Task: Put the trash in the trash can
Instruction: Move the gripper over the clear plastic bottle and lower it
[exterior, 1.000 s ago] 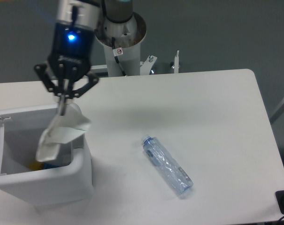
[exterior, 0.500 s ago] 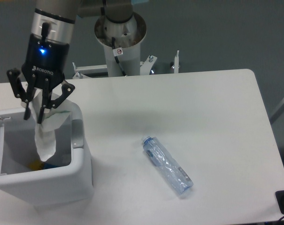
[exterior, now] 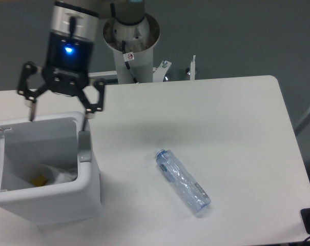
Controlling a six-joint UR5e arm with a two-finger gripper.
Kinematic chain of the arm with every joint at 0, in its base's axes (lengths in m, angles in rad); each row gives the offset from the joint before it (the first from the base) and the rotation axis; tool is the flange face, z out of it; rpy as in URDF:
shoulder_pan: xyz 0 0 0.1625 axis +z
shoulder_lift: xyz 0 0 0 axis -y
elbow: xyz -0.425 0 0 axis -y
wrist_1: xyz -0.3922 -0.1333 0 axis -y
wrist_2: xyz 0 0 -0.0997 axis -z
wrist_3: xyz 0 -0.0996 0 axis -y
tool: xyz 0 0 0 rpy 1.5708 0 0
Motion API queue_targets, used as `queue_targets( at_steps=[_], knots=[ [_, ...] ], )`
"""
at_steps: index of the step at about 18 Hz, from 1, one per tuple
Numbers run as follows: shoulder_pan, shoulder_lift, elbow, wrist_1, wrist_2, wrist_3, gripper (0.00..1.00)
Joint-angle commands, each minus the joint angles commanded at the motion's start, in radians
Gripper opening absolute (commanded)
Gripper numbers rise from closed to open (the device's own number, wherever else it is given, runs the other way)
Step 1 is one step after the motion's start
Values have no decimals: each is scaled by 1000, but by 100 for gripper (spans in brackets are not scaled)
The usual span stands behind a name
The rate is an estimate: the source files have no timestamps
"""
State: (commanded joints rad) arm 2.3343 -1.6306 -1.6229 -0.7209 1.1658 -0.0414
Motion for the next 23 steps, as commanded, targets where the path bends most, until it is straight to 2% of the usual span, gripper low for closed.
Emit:
queue_targets(
  at_steps=[3, 5, 7, 8, 11, 14, 23],
  knots=[
    [118, -58, -17, -8, 6, -2, 100],
    [192, -112, -14, -54, 11, 12, 100],
    [218, -178, -3, -61, 11, 15, 100],
    [229, -230, 1, -58, 26, 17, 100],
    [229, -340, 41, -61, 113, 35, 100],
    [217, -443, 50, -55, 161, 78, 100],
    [165, -563, 72, -23, 233, 120, 100]
  ],
)
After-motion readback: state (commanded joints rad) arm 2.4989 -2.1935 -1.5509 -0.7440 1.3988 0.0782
